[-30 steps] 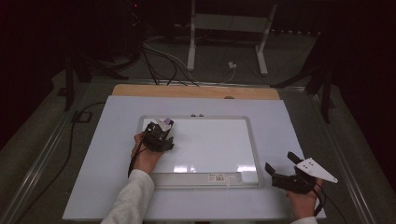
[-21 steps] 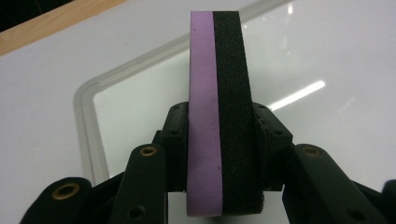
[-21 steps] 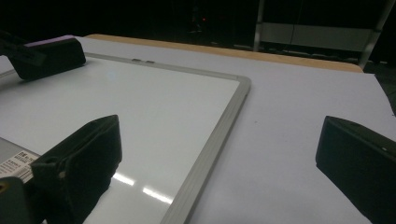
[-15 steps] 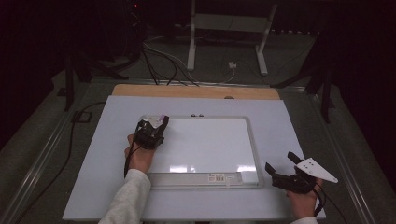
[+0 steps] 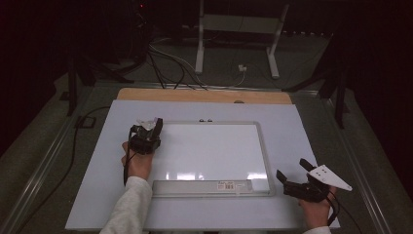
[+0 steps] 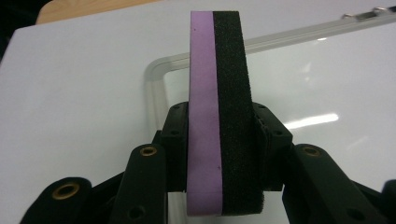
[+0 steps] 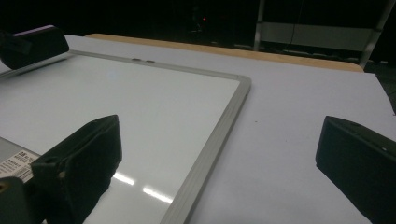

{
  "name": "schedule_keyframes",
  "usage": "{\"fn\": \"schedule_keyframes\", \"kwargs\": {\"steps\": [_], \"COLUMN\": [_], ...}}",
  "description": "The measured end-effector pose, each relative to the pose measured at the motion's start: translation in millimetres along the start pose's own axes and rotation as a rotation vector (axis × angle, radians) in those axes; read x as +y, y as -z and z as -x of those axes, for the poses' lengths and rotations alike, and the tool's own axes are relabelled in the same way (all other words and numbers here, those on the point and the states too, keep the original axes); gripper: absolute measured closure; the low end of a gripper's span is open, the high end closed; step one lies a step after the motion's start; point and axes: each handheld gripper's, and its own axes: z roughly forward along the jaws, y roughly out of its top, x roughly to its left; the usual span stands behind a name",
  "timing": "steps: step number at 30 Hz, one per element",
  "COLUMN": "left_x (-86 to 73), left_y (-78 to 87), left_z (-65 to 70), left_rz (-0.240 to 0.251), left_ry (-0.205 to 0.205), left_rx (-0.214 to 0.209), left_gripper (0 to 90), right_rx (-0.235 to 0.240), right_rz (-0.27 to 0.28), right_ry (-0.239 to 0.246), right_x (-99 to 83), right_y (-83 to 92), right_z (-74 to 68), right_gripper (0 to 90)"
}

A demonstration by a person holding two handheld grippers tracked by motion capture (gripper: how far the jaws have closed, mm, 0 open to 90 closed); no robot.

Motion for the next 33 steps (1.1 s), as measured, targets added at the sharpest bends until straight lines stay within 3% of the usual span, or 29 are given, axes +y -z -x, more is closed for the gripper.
{"fn": "schedule_keyframes", "kwargs": {"steps": [7, 12, 23, 33], "left_x": [-3.5, -5.3, -4.9, -1.8], "left_y": [-1.6, -4.1, -14.0, -18.1], "left_z": [-5.2, -6.5, 1.0, -3.0], "left_rz": [-0.010, -0.015, -0.023, -0.021], "left_ry": [0.039, 0.068, 0.084, 0.115], "left_rx": [0.021, 0.010, 0.046, 0.019], "left_gripper": [64.1, 64.2, 64.2, 63.6], "right_rx": [0.000, 0.001, -0.001, 0.000], "right_rz": [0.001, 0.000, 0.003, 0.003], "right_ry": [-0.001, 0.002, 0.000, 0.000], "right_x": [0.1, 0.1, 0.6, 0.6], "right_y": [0.0, -0.5, 0.6, 0.6], "right_z": [0.1, -0.5, -0.6, -0.7], "right_gripper": [0.7, 0.7, 0.7, 0.7]}}
